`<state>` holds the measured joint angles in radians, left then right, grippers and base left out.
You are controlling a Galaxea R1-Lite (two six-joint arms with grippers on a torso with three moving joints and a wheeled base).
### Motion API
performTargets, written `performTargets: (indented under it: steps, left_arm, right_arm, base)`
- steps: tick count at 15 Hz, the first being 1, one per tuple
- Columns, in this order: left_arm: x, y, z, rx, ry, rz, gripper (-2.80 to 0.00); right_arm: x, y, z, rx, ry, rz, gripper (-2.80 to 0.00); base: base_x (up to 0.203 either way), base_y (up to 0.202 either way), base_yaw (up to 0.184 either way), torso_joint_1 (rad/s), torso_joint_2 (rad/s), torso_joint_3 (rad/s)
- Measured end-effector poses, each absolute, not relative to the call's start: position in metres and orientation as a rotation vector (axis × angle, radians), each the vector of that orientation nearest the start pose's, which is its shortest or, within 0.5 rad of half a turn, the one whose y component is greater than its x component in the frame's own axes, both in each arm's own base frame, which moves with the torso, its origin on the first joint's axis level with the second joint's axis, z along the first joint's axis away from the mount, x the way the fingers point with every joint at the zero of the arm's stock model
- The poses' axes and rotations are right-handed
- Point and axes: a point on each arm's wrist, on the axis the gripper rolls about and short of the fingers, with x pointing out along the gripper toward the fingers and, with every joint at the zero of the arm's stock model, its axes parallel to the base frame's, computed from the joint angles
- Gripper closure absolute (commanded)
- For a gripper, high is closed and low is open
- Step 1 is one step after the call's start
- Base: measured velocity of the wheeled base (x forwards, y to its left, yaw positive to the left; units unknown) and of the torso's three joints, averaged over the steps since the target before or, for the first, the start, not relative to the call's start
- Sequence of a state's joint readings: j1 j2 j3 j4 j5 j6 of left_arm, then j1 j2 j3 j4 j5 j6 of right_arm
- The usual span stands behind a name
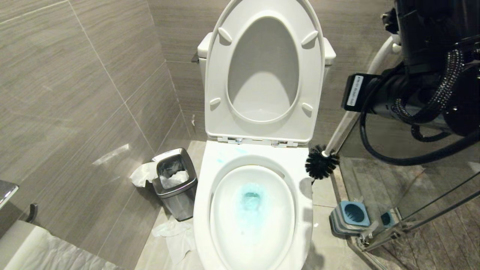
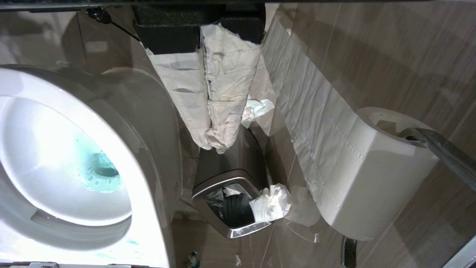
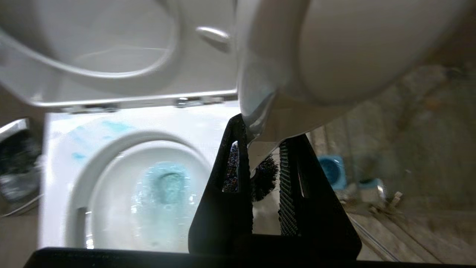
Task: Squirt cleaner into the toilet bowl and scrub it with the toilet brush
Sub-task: Put the toilet brush back
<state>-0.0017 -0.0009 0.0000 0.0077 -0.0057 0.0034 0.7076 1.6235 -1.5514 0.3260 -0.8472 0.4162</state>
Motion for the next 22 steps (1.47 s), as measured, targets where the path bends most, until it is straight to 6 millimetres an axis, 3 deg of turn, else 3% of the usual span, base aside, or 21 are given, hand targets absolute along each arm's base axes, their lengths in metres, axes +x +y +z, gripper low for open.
performTargets:
  steps: [6, 11, 15, 22]
  left_arm:
    - [-0.023, 0.0, 0.075, 0.003, 0.007, -0.007, 0.0]
    - [-0.023, 0.0, 0.075, 0.002, 0.007, -0.007, 0.0]
    - [-0.023, 0.0, 0.075, 0.003, 0.007, -0.007, 0.0]
    - [-0.023, 0.0, 0.075, 0.003, 0.007, -0.007, 0.0]
  right_arm:
    - [0.249, 0.086, 0.299, 0.165, 0.337, -0.323, 0.0]
    - [0.277, 0.027, 0.255, 0.12, 0.331, -0.32, 0.0]
    - [0.309, 0.003, 0.217, 0.091, 0.241, -0.314, 0.0]
    - [0.348, -0.017, 0.148, 0.11, 0.287, -0.371, 0.0]
  base:
    - [0.0, 0.0, 0.0, 0.0, 0.0, 0.0]
    - [0.0, 0.0, 0.0, 0.0, 0.0, 0.0]
    - [0.0, 0.0, 0.0, 0.0, 0.0, 0.0]
    - [0.0, 0.0, 0.0, 0.0, 0.0, 0.0]
